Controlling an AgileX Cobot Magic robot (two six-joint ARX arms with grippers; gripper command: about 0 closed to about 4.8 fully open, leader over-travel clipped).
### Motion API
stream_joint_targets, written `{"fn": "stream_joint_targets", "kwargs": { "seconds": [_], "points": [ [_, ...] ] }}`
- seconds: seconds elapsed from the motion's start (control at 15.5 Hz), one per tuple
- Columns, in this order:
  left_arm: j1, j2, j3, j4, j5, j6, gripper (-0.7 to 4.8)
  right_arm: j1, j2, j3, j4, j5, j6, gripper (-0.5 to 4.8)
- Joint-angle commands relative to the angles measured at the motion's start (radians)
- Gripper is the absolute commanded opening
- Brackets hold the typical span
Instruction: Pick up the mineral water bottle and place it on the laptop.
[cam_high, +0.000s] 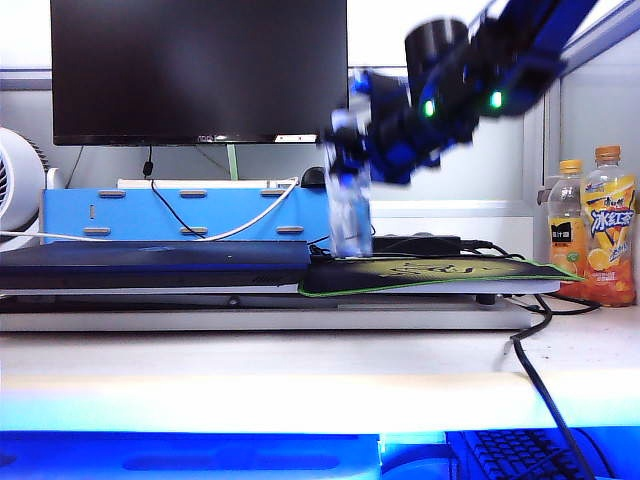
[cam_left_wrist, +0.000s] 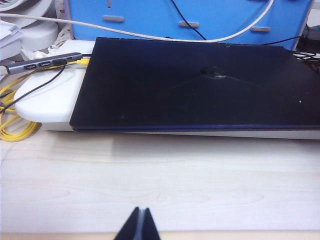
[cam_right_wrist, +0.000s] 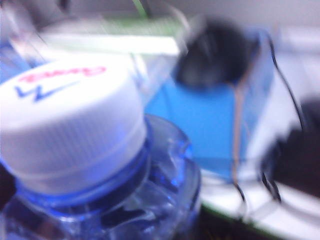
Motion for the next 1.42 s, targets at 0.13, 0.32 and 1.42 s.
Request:
{"fn": "stream_joint_targets", "kwargs": {
  "seconds": [0.13, 0.32, 1.42],
  "points": [
    [-0.002, -0.002, 0.002, 0.005, 0.001, 0.001, -0.02, 0.013, -0.039, 0.062, -0.010, -0.036, 0.016, -0.02],
    [-0.002, -0.002, 0.002, 0.005, 0.001, 0.001, -0.02, 0.061, -0.038, 0.092, -0.014, -0.047, 0.016, -0.02],
    [-0.002, -0.002, 0.002, 0.005, 0.001, 0.001, -0.02, 0.204, 0.039, 0.170, -0.046, -0.050, 0.017, -0.02]
  ]
}}
